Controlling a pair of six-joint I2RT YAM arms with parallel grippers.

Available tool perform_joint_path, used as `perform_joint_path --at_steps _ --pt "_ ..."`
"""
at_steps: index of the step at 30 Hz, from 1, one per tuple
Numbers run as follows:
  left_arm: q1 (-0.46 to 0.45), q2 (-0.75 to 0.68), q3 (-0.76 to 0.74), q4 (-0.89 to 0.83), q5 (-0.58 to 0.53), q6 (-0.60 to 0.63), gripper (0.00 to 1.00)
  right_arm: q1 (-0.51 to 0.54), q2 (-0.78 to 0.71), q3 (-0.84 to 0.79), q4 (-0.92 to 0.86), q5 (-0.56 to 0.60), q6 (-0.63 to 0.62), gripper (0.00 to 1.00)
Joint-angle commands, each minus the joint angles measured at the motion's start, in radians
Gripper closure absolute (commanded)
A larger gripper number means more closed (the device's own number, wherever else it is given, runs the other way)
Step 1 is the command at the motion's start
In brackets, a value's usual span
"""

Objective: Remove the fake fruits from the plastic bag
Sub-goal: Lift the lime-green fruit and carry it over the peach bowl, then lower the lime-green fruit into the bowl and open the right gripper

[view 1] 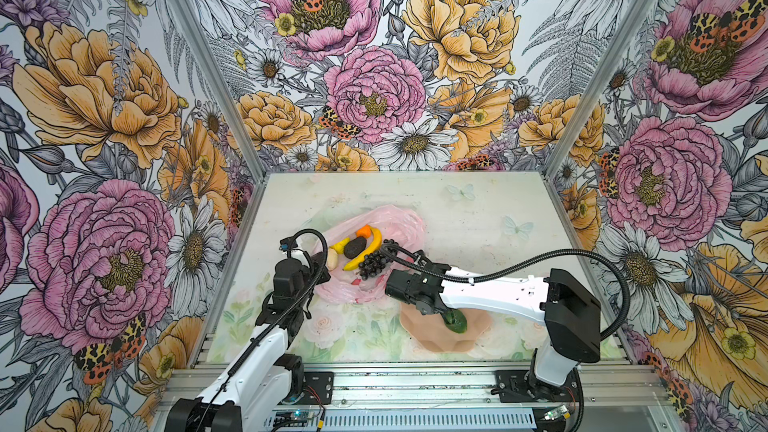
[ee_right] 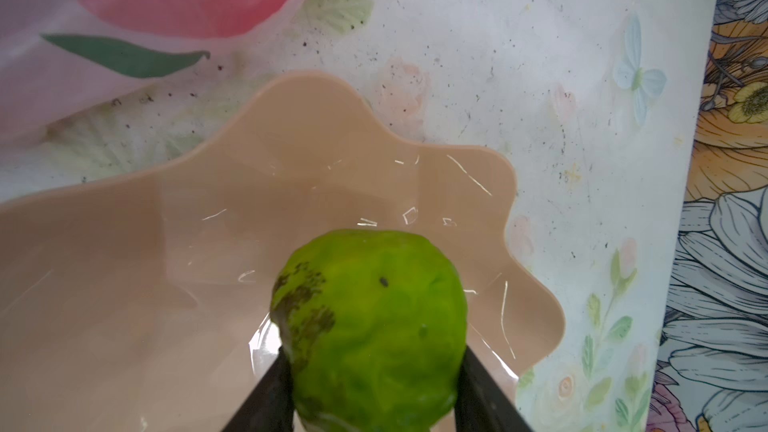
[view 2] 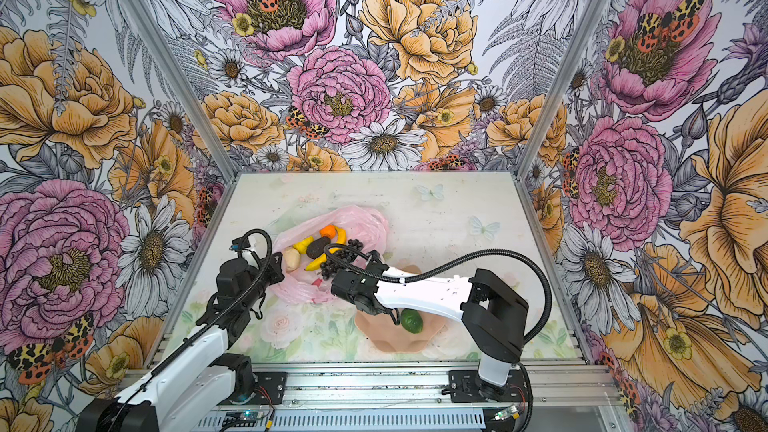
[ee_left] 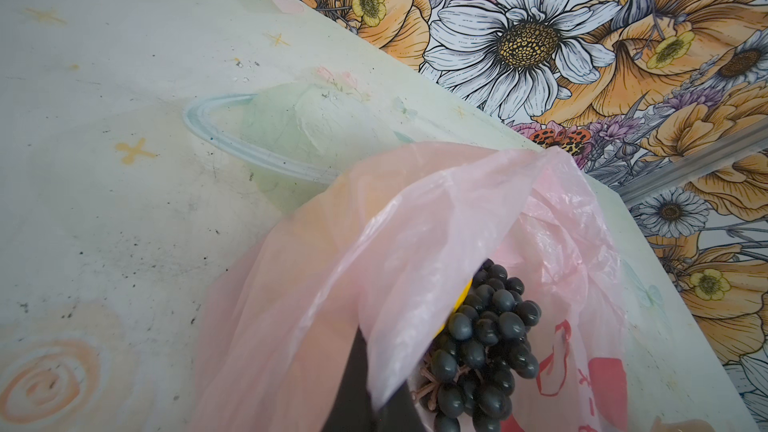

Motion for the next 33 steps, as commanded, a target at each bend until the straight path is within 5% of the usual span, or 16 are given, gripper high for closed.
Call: perform_joint_path --at_steps 1,14,33 --pt "0.009 -0.017 -0.014 0.021 -0.007 0.020 1.00 0.008 0.026 0.015 -0.015 0.022 0.020 0.54" --pt "0.009 -0.022 -0.016 0.018 -0.010 0.020 1.00 0.019 0.087 0.017 -0.035 0.043 0.024 0.54" --pt "0.010 -0.026 -0.017 0.017 -0.011 0.021 1.00 0.069 0.150 0.076 -0.035 0.008 0.015 0.33"
